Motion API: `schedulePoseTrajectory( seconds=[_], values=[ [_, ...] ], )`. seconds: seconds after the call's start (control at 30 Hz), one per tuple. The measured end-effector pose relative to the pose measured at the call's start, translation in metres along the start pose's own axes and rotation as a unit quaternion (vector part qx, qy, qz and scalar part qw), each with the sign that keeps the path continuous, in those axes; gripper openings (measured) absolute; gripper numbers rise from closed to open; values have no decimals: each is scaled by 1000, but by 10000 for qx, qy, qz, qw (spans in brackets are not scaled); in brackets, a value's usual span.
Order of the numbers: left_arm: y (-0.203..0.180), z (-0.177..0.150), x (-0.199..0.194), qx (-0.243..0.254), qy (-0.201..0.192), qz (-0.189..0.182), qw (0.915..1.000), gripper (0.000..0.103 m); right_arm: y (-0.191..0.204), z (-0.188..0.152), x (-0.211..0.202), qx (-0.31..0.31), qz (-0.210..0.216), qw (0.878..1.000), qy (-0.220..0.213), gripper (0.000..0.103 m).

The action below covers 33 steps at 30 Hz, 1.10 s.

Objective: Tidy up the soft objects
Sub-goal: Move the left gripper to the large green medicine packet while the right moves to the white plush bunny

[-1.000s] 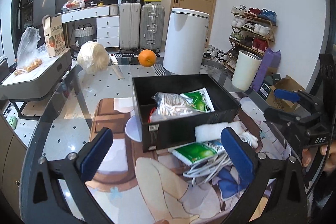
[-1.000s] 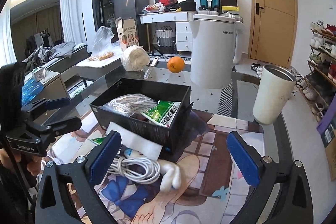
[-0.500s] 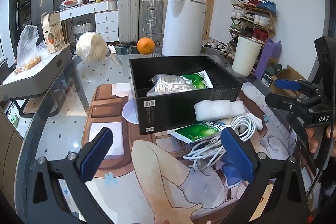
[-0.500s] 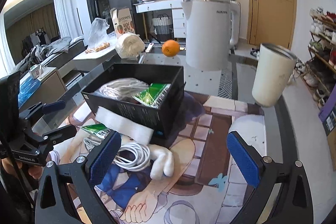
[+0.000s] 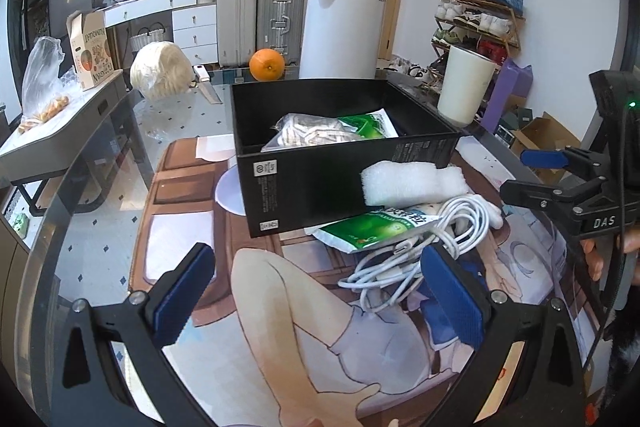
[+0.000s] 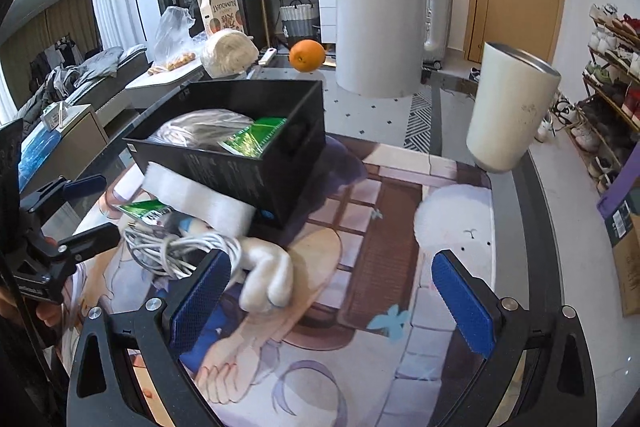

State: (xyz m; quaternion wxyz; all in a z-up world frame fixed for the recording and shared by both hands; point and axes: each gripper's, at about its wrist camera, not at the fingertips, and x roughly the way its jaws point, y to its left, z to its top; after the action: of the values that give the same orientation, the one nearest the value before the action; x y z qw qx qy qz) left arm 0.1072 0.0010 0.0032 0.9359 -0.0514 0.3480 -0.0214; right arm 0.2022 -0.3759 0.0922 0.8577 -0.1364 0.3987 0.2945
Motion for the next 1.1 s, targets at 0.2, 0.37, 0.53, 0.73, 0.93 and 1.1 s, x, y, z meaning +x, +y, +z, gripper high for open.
schedulePoseTrajectory(
  seconds=[0.2,0.37,0.53,0.73,0.93,1.1],
  values=[
    [-6,-1,1,96,32,-20,9999,103,-3,-2,13,120,29,9999,99,102],
    [-5,-2,3,117,80,-32,9999,103,5,-3,27,157,97,9996,228,102],
    [-6,-2,3,151,101,-29,9998,103,18,-5,32,-40,133,9994,330,102],
    [-4,-3,2,163,119,-34,9998,103,20,-6,34,-87,361,9983,438,102],
    [-5,-6,-4,192,143,-253,9994,103,45,-11,40,-597,505,9956,521,102],
    [-10,-7,-5,258,159,-286,9991,103,55,-14,39,-835,614,9932,539,102]
  ],
)
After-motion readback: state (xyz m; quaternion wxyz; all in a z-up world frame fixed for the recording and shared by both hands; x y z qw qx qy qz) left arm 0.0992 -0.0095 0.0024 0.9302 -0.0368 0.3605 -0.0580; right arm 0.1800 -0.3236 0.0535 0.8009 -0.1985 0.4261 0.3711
